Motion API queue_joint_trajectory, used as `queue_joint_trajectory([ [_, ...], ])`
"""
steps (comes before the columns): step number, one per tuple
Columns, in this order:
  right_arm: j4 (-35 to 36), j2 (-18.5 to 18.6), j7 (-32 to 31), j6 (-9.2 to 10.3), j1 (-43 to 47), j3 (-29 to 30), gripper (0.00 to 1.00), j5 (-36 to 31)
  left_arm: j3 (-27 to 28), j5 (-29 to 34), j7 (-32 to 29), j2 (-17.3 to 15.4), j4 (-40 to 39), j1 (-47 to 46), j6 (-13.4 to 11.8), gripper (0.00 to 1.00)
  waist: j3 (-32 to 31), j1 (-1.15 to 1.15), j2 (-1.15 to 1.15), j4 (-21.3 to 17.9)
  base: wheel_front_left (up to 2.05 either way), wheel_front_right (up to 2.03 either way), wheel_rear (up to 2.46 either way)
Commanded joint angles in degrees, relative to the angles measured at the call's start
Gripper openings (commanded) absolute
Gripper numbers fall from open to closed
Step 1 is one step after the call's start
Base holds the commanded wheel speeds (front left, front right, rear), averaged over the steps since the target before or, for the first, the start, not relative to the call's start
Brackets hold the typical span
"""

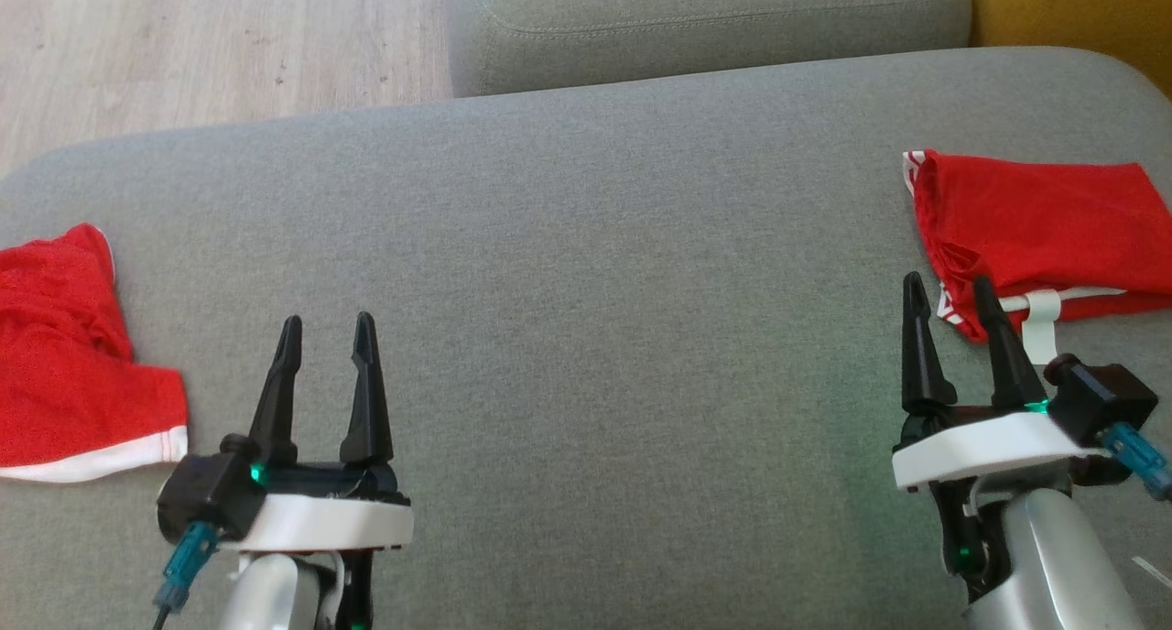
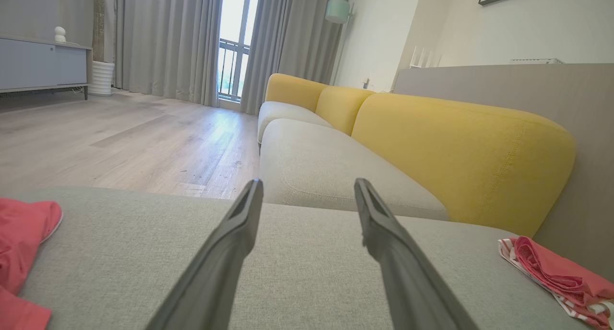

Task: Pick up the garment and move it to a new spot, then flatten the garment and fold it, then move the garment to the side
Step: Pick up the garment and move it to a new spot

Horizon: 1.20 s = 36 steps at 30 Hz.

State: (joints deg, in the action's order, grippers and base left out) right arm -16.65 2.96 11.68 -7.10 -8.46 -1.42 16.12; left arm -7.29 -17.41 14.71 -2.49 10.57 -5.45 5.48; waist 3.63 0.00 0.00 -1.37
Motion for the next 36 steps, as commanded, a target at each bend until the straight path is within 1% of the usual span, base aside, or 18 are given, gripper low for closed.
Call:
queue_joint_trajectory([
  [1,1.55,-0.08,0.58,-0.39,-1.47,-1.31,1.0,-0.22,1.83,-0.24,0.29,-0.39,-2.21,-0.9,-0.35,1.0,0.01,0.0,0.0,-0.01,0.0,0.0,0.0],
  [12,1.43,-0.08,0.41,-0.39,-1.24,-0.94,1.0,-0.14,1.77,-0.33,0.29,-0.39,-2.32,-0.96,-0.48,1.0,0.07,0.0,0.0,0.34,0.0,0.0,0.0],
  [16,1.6,-0.08,0.32,-0.39,-1.03,-0.67,1.0,-0.08,1.65,-0.32,0.29,-0.39,-2.14,-1.14,-0.48,1.0,0.01,0.0,0.0,1.57,0.0,0.0,0.0],
  [21,2.15,-0.08,-0.14,-0.39,-0.57,-2.54,1.0,0.36,2.28,-0.22,0.29,-0.39,-2.13,-1.27,-0.84,1.0,-0.06,0.0,0.0,5.1,0.0,0.0,0.0],
  [30,2.67,-0.08,-0.93,-0.39,0.62,-6.94,1.0,1.11,4.32,0.63,0.29,-0.39,-2.02,-0.91,-0.91,1.0,-0.33,0.0,0.0,13.81,0.0,0.0,0.0],
  [36,2.17,-0.08,-0.63,-0.39,0.74,-9.11,1.0,1.76,5.59,1.16,0.29,-0.39,-1.68,-0.29,-0.79,1.0,-0.84,0.0,0.0,18.71,0.0,0.0,0.0],
])
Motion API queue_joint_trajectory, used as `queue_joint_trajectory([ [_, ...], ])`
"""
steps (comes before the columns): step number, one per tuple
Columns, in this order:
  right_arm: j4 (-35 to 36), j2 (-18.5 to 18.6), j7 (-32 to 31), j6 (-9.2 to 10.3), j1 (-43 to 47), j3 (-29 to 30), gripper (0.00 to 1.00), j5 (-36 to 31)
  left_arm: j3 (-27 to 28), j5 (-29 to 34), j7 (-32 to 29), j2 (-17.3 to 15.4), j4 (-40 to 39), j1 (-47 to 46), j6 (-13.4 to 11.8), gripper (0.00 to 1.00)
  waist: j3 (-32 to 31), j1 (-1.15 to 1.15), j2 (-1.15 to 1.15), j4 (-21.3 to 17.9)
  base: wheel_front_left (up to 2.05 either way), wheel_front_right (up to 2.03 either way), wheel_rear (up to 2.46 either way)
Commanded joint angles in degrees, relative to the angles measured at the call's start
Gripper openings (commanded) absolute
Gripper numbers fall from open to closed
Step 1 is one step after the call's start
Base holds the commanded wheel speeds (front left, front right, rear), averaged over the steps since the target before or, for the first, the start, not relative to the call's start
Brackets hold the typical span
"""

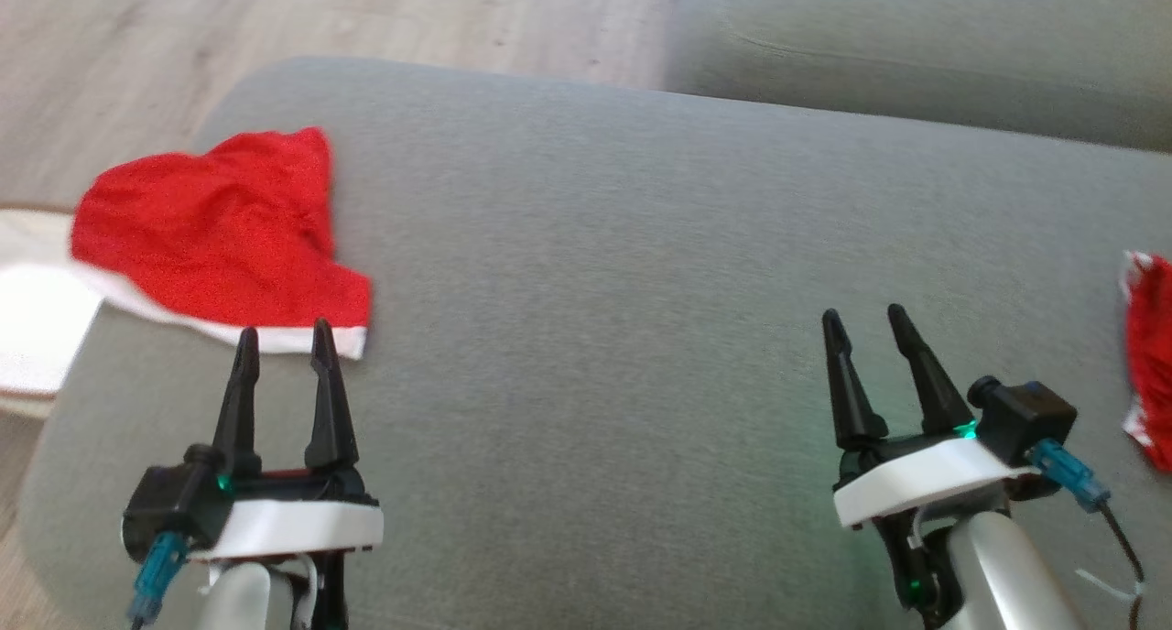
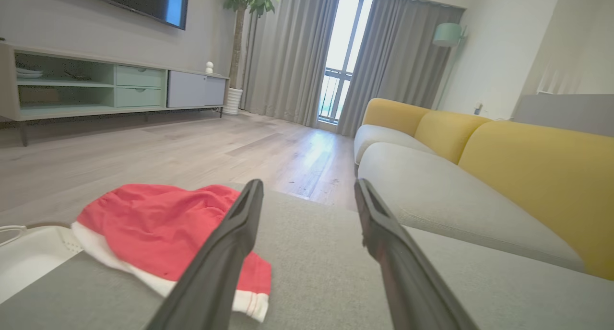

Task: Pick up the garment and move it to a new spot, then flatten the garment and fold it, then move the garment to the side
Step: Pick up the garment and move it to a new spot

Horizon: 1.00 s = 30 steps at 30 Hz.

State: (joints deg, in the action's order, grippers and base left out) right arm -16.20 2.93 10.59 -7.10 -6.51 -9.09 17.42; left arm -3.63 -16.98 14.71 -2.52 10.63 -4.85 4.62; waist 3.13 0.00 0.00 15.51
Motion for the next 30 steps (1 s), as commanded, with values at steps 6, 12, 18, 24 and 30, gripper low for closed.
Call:
queue_joint_trajectory([
  [6,0.98,-0.05,0.93,-0.39,-1.22,-4.1,1.0,1.61,2.57,0.62,0.29,-0.36,-0.59,-0.02,0.24,1.0,-1.11,0.0,0.0,4.75,0.0,0.0,0.0],
  [12,0.64,-0.05,1.23,-0.39,-2.21,-6.7,1.0,2.2,4.21,0.82,0.29,-0.36,-0.92,0.44,0.21,1.0,-1.16,0.0,0.0,4.77,0.0,0.0,0.0],
  [18,0.73,-0.05,1.25,-0.39,-2.86,-7.76,1.0,2.22,5.06,0.59,0.29,-0.36,-1.23,-0.11,-0.08,1.0,-0.32,0.0,0.0,3.78,0.0,0.0,0.0],
  [24,1.63,-0.05,0.51,-0.39,-3.69,-7.08,1.0,0.93,7.06,1.19,0.29,-0.48,-0.93,-2.0,-0.06,1.0,2.33,0.0,0.0,2.78,0.0,0.0,0.0],
  [30,5.33,-0.05,-1.97,-0.39,-5.9,-4.65,1.0,-1.36,8.9,2.31,0.08,-4.47,4.29,-9.11,0.1,1.0,7.91,0.0,0.0,1.38,0.0,0.0,0.0],
])
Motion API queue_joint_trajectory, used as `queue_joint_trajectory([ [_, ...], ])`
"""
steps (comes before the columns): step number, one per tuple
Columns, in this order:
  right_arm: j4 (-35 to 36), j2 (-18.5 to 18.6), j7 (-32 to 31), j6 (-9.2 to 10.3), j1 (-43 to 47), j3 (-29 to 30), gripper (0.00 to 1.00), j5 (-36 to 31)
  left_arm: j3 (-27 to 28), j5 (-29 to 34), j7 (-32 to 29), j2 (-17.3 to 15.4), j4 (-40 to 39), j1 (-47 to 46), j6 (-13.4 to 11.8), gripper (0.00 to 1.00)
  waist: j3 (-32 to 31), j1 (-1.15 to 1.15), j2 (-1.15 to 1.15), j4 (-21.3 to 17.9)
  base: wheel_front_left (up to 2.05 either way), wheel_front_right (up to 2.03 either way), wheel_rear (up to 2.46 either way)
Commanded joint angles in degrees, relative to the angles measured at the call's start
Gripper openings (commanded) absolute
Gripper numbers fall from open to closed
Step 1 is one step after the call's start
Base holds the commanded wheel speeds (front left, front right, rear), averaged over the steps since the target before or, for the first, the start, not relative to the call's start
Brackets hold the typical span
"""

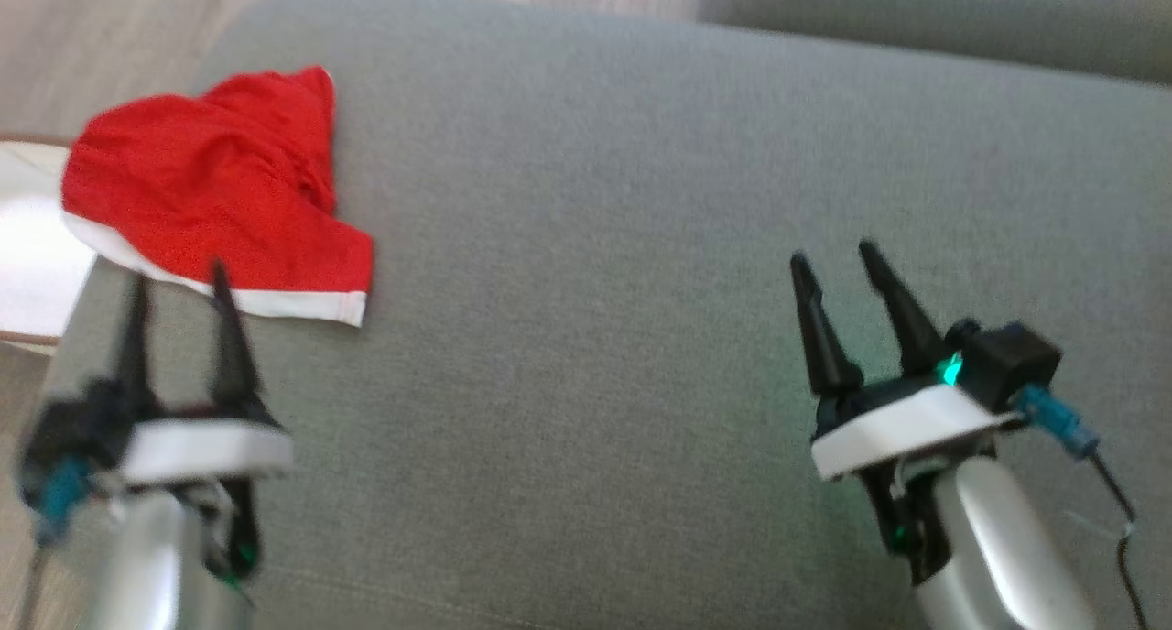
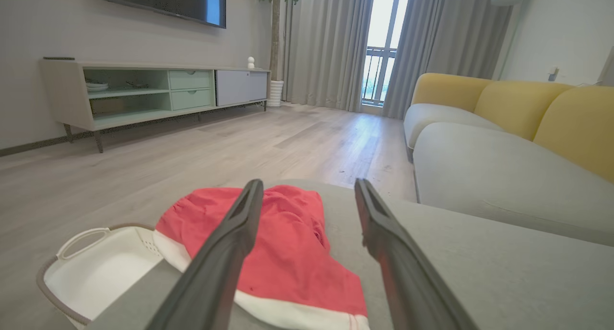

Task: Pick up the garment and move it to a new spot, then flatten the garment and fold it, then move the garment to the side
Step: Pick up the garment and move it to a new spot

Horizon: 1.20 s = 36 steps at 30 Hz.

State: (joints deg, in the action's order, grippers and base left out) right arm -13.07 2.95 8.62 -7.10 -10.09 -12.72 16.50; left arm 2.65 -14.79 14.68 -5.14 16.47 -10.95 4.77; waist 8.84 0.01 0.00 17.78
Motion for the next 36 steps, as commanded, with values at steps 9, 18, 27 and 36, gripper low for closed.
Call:
queue_joint_trajectory([
  [9,9.71,-0.07,-3.62,-0.39,-6.12,3.89,1.0,-4.78,3.81,-2.06,-12.7,-10.12,13.74,-18.63,0.83,1.0,11.21,-0.01,0.0,-2.96,0.0,0.0,0.0],
  [18,14.28,-0.07,-6.13,-0.39,-7.36,5.25,1.0,-6.8,0.63,-1.63,-22.88,-14.34,30.69,-29.04,1.63,1.0,15.8,-0.01,0.0,-4.03,0.0,0.0,0.0],
  [27,16.19,-0.07,-7.19,-0.39,-7.43,5.56,1.0,-7.48,-2.78,-3.71,-28.72,-15.42,42.3,-34.08,2.6,0.0,17.11,-0.01,0.0,-5.03,0.0,0.0,0.0],
  [36,14.83,-0.07,-6.35,-0.39,-6.72,5.6,1.0,-6.64,-5.74,-10.43,-21.24,-14.53,39.2,-36.01,2.7,0.0,14.51,-0.01,0.0,-5.67,0.0,0.0,0.0],
])
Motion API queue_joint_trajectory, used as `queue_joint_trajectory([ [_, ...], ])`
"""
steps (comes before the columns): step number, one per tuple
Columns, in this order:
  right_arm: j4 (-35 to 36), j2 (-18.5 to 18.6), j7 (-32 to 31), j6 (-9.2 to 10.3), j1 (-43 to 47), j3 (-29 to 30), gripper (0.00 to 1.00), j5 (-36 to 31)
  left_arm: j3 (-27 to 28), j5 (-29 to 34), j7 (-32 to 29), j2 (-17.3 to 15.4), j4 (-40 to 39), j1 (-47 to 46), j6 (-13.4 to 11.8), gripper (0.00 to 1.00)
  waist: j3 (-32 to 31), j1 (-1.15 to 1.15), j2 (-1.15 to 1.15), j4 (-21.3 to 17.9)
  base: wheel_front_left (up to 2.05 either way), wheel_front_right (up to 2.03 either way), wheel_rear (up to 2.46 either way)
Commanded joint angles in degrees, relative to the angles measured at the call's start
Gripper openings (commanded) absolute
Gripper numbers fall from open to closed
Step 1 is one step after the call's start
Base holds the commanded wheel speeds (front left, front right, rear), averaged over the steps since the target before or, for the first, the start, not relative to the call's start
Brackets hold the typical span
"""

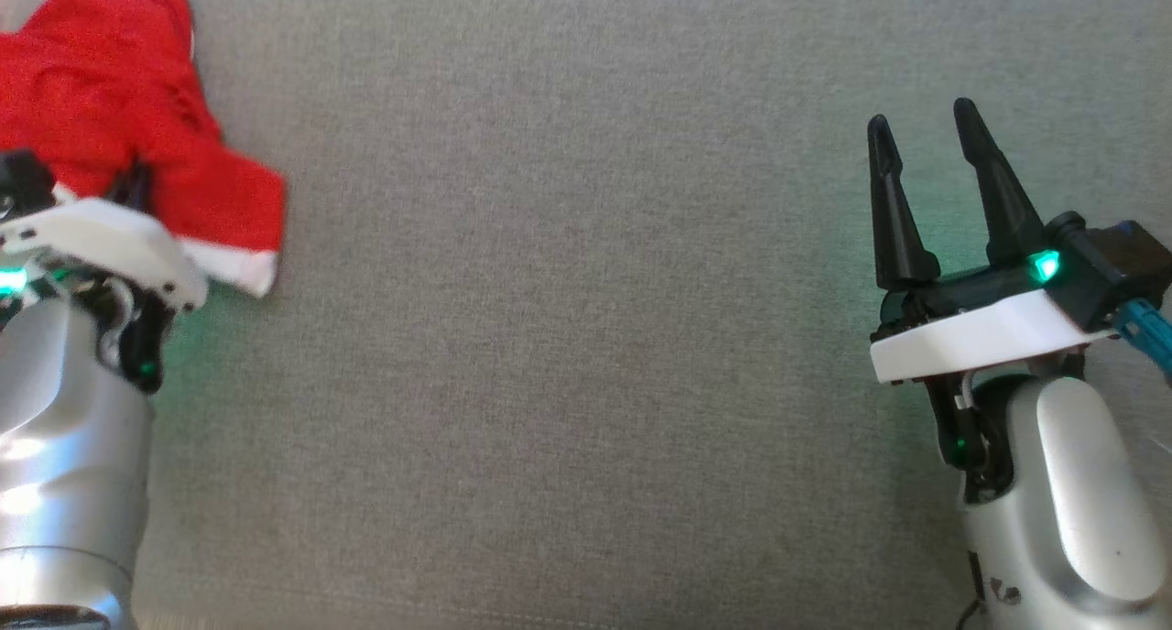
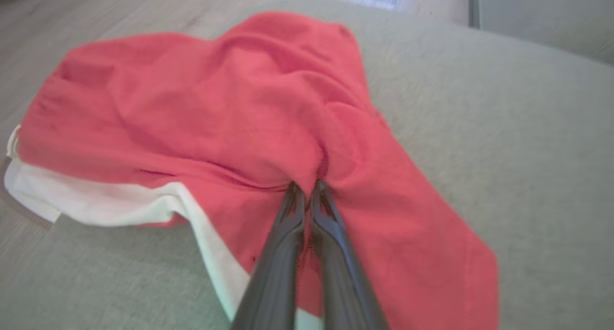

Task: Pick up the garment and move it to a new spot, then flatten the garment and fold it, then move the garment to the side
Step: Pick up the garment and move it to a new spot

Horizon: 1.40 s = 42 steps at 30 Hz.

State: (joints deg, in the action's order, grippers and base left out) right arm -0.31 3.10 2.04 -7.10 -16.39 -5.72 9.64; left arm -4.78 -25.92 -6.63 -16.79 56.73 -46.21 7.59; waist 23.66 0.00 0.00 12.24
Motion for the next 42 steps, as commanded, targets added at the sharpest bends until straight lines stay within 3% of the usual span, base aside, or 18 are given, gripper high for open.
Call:
queue_joint_trajectory([
  [1,1.78,-0.23,0.51,-0.39,-0.36,-1.45,1.0,0.49,0.92,-0.45,0.72,-2.75,-2.21,-0.75,-0.11,0.0,-0.87,0.0,0.0,-0.24,0.0,0.0,0.0],
  [7,-0.52,-0.23,2.14,-0.39,0.07,-1.96,1.0,2.33,-5.98,-5.89,3.18,-2.57,-11.51,-0.08,-0.11,0.0,-4.62,0.0,0.0,-1.53,0.0,0.0,0.0],
  [14,-3.5,-0.23,4.88,-0.39,0.29,-2.82,1.0,5.03,-13.83,-10.2,1.42,-2.25,-22.94,2.57,-0.11,0.0,-8.27,0.0,0.0,-5.43,0.0,0.0,0.0],
  [24,-6.5,-0.23,7.96,-0.39,-0.13,-3.5,1.0,7.42,-22.04,-8.72,-0.67,6.09,-33.98,4.16,-1.21,0.0,-9.37,0.0,0.0,-12.63,0.0,0.0,0.0],
  [32,-8.5,-0.23,9.72,-0.39,-0.51,-4.46,1.0,8.96,-28.02,-5.87,0.61,12.14,-36.25,2.98,-3.73,0.0,-9.26,0.0,0.0,-17.15,0.0,0.0,0.0],
  [33,-8.73,-0.23,9.93,-0.39,-0.49,-4.49,1.0,9.11,-28.56,-5.37,1.48,12.47,-36.14,2.74,-4.18,0.28,-9.26,0.0,0.0,-17.39,0.0,0.0,0.0],
  [34,-8.95,-0.23,10.12,-0.39,-0.46,-4.52,1.0,9.19,-29.14,-4.6,2.34,12.68,-35.82,2.46,-4.73,0.93,-9.23,0.0,0.0,-17.54,0.0,0.0,0.0],
  [35,-9.18,-0.23,10.28,-0.39,-0.46,-4.52,1.0,9.26,-29.78,-3.76,2.98,12.79,-35.27,2.24,-5.14,1.0,-9.23,0.0,0.0,-17.63,0.0,0.0,0.0],
  [42,-10.41,-0.23,11.08,-0.39,0.12,-3.44,1.0,9.07,-28.81,-1.72,8.32,10.44,-31.71,3.47,-7.31,1.0,-10.32,0.0,0.0,-16.23,0.0,0.0,0.0],
])
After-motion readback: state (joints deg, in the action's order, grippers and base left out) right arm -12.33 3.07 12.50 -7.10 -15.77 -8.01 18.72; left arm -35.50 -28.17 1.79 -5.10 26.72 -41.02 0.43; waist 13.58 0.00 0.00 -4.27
